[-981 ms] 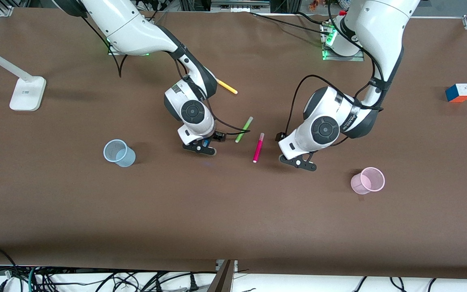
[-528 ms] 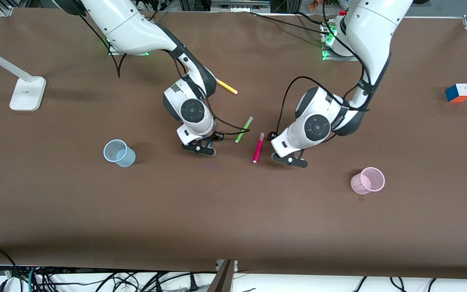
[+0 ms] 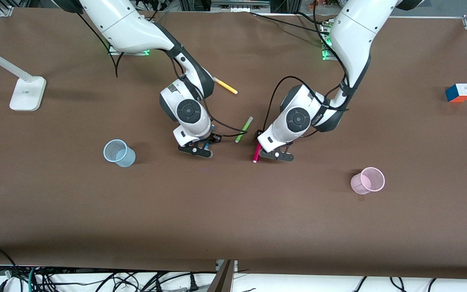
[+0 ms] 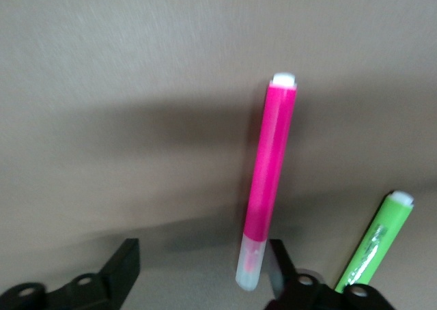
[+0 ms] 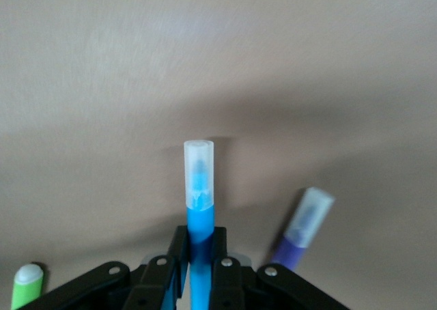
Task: Place pink and blue markers in matching cups
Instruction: 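Close the right gripper on the blue marker while the left gripper grasps pink, then carry the blue marker to the blue cup while the left gripper lifts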
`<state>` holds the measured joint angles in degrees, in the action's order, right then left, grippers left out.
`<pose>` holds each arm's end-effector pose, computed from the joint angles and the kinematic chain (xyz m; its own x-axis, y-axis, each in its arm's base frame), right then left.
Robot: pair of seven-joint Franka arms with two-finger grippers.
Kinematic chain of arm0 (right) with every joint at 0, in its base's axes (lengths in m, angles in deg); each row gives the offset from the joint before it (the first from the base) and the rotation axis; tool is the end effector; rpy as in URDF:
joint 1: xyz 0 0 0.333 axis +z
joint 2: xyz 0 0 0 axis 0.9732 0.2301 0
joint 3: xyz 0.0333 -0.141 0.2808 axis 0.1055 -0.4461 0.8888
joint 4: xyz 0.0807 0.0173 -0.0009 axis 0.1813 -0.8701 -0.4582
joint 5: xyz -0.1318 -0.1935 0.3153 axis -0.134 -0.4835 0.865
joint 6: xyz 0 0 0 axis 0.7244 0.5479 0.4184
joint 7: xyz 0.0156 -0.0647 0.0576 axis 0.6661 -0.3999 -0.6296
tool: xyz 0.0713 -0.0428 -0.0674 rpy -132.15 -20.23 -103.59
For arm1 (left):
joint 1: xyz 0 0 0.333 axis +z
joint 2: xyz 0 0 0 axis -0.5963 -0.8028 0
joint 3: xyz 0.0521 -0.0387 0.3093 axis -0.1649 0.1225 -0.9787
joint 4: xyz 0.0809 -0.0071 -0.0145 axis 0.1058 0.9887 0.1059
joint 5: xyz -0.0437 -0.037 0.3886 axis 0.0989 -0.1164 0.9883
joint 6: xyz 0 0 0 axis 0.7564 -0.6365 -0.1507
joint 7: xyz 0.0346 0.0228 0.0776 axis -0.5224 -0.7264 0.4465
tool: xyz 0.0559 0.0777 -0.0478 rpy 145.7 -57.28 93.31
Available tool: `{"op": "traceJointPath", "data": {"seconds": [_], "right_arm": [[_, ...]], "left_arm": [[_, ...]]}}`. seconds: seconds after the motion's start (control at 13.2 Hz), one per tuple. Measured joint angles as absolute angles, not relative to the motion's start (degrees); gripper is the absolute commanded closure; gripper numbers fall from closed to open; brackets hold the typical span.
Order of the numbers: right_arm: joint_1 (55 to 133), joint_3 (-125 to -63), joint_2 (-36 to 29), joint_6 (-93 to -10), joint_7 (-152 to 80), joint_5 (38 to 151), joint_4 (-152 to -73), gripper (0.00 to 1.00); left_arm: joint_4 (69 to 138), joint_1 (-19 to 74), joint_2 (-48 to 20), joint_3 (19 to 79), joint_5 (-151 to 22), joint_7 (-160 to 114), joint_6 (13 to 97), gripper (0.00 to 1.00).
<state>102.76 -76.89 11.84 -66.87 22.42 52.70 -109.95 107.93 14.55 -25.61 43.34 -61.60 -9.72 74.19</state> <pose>0.5423 0.4004 0.2068 0.9633 -0.2526 -0.0908 -0.2530 -0.9674 0.0070 0.5320 -0.3562 0.1778 0.9763 -0.1460 -0.1594 -0.1224 -0.9812 0.1493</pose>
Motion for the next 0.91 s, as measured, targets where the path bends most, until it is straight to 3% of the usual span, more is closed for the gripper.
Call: {"op": "traceJointPath", "data": {"seconds": [0.3,0.45,0.53,0.6,0.75,0.91], "right_arm": [[98.5,-77.0,5.2,-56.4,17.6,53.8,-109.0,1.00],[95.5,-77.1,2.3,-52.4,12.8,56.5,-109.0,1.00],[93.6,-77.2,1.0,-50.1,9.8,58.2,-108.9,1.00],[91.5,-77.3,-0.2,-47.7,6.7,60.0,-108.8,1.00],[87.1,-77.6,-2.2,-43.6,1.8,62.8,-108.6,1.00],[82.5,-77.9,-3.2,-40.4,-2.7,67.0,-108.4,1.00]], "left_arm": [[108.5,13.8,-25.6,43.8,-61.6,-9.6,75.6,0.23],[108.5,13.4,-25.6,43.8,-61.6,-9.6,76.3,0.34],[108.6,13.3,-25.7,43.9,-61.6,-9.6,76.9,0.44],[108.7,13.1,-25.9,43.9,-61.6,-9.6,77.6,0.66],[108.7,12.7,-26.4,43.9,-61.6,-9.6,78.1,0.97],[108.7,12.7,-26.4,43.9,-61.6,-9.6,78.1,1.00]]}}
